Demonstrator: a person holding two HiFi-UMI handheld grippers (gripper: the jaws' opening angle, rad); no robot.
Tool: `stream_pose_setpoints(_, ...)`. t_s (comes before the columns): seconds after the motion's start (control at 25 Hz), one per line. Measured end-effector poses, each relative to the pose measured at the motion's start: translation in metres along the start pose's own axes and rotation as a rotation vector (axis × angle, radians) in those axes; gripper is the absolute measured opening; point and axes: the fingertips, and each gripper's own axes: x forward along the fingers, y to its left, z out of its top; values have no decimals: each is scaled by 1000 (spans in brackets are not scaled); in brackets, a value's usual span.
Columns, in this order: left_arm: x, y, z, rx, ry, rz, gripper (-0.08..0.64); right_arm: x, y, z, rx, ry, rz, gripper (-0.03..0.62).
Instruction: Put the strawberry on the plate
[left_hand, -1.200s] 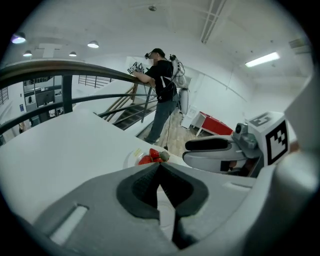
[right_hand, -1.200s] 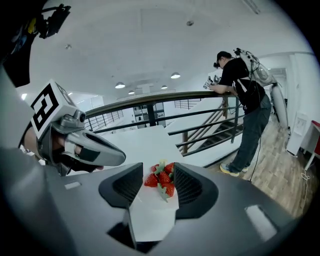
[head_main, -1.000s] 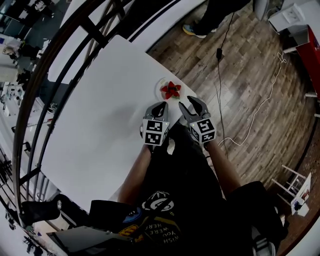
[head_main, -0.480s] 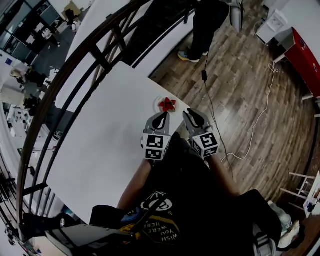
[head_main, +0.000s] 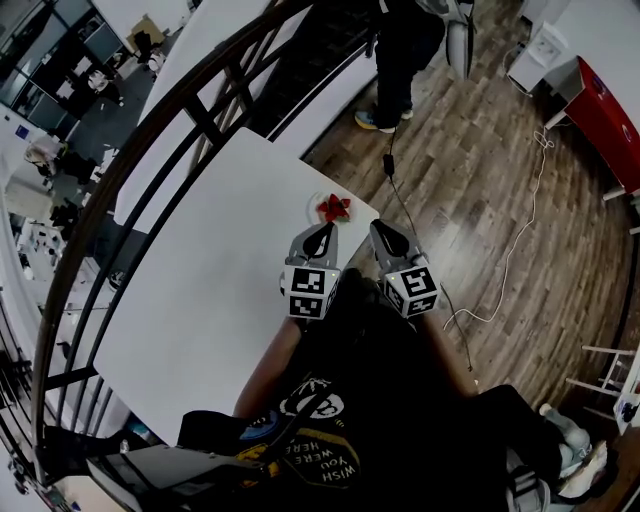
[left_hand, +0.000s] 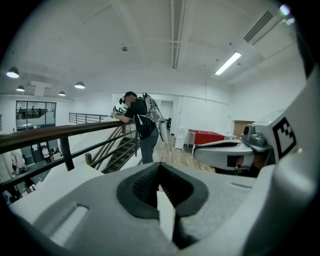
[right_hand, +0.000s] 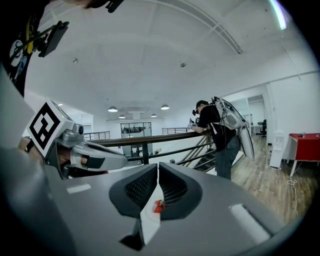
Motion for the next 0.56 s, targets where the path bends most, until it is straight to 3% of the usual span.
stream_pose_setpoints(0.24, -7, -5, 4, 38, -2, 0, 5, -3, 5, 1, 9, 3, 0, 11)
stream_pose_setpoints(0.56, -7, 0, 3, 16, -13, 12, 5, -1, 7, -3, 2, 9, 14, 11)
